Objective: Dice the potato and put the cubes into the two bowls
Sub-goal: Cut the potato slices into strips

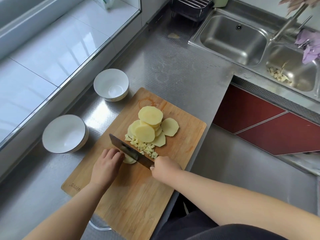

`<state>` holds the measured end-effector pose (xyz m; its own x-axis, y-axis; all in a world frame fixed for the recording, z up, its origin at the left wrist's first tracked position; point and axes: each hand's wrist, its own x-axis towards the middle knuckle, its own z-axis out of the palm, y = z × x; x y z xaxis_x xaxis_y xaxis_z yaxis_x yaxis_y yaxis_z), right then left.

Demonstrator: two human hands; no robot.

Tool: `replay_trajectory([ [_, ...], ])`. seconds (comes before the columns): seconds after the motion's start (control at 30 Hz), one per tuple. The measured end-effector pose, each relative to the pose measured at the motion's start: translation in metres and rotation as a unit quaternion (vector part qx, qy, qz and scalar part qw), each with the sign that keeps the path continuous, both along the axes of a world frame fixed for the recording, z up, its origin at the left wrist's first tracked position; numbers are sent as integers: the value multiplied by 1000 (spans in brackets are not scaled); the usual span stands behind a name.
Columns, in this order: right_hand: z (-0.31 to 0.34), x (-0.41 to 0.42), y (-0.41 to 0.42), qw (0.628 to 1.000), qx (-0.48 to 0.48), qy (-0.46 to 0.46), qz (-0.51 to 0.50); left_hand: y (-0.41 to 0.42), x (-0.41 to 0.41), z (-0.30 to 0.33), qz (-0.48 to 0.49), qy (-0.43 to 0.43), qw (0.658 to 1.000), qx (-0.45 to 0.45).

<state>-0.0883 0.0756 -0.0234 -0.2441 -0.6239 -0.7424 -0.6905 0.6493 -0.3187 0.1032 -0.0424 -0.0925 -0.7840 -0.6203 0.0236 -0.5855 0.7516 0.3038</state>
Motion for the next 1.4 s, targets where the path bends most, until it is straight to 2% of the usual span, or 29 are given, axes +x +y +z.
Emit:
replay_trajectory([
  [0.1,0,-9,1,1000,-4,-24,-17,5,-2,3,35,13,999,37],
  [0.27,4,-10,6,999,-37,-18,1,6,5,2,30,22,997,63],
  [0.53,14,3,2,997,-54,3,52,2,7,0,-8,10,999,33],
  [1.2,1,19,6,999,-1,22,39,-2,7,-2,-30,3,1000,-5],
  [1.27,0,17,6,999,-4,21,35,-7,10,-1,-61,20,998,-28],
  [1.4,-1,14,5,999,-9,21,38,-18,2,25,-75,129,985,-82],
])
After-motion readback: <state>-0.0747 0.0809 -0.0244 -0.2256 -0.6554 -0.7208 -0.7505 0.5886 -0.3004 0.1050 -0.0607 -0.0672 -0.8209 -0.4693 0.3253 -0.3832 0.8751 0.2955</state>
